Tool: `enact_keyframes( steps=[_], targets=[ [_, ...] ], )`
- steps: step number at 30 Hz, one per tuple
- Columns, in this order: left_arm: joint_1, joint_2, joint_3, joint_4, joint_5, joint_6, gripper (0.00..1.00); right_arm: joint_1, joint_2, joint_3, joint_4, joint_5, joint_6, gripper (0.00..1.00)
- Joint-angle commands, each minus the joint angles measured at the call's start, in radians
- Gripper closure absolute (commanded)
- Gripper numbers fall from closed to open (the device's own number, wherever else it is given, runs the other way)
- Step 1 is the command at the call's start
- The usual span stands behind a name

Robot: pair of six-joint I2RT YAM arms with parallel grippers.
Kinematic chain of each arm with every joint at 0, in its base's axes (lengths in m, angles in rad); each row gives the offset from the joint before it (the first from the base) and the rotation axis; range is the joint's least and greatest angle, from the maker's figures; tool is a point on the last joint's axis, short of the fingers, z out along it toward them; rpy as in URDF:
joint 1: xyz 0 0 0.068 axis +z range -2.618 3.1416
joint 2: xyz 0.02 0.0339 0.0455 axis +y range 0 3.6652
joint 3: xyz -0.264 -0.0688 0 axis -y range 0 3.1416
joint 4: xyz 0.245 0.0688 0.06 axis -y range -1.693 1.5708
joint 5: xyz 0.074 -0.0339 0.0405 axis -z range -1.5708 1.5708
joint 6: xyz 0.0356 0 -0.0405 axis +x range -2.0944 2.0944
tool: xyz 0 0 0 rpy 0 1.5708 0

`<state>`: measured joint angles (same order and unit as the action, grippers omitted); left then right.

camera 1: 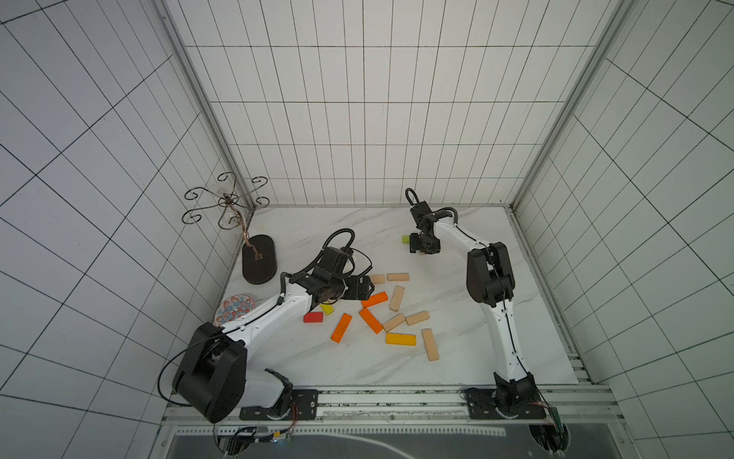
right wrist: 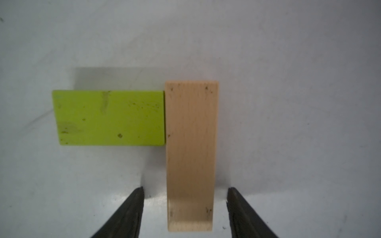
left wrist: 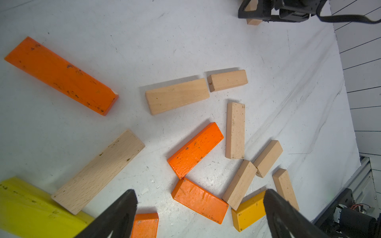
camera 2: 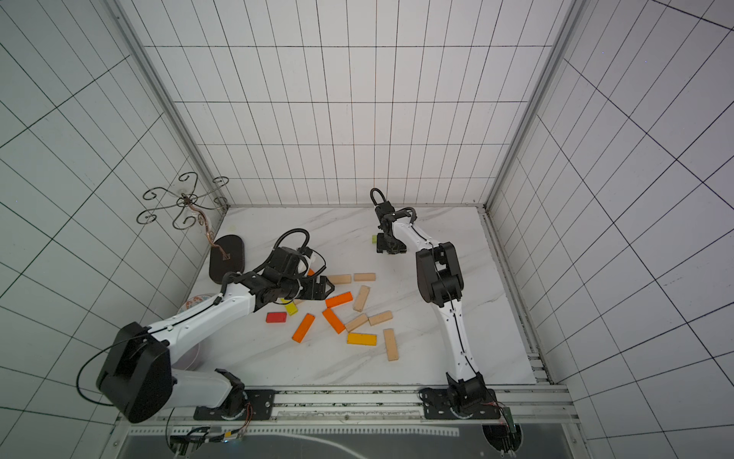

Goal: Assemble a giraffe with building blocks
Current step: Assemble the building block at the center of the board.

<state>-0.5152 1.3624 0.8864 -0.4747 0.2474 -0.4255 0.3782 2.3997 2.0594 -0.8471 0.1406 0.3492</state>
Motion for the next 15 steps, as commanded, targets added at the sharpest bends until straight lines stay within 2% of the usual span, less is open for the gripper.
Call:
enact_keyframes(
  steps=[1,5,8,12,15],
  targets=[
    [0.004,-0.03,0.009,-0.006,0.003,0.008,0.04,0.003,0.008,0.169,-0.084,0.005,0.0,0.3],
    [0.005,-0.077,0.021,-0.048,-0.011,0.009,0.04,0.005,-0.045,0.23,-0.122,0.01,0.008,0.27],
    [0.005,-0.122,0.022,-0.077,-0.02,0.006,0.04,0.011,-0.118,0.209,-0.129,0.015,0.01,0.27],
    [0.005,-0.189,0.018,-0.123,-0.043,-0.004,0.04,0.027,-0.252,0.11,-0.113,0.029,-0.003,0.28],
    [0.003,-0.241,0.011,-0.15,-0.058,-0.011,0.04,0.041,-0.391,-0.045,-0.053,0.03,-0.04,0.31]
  ],
)
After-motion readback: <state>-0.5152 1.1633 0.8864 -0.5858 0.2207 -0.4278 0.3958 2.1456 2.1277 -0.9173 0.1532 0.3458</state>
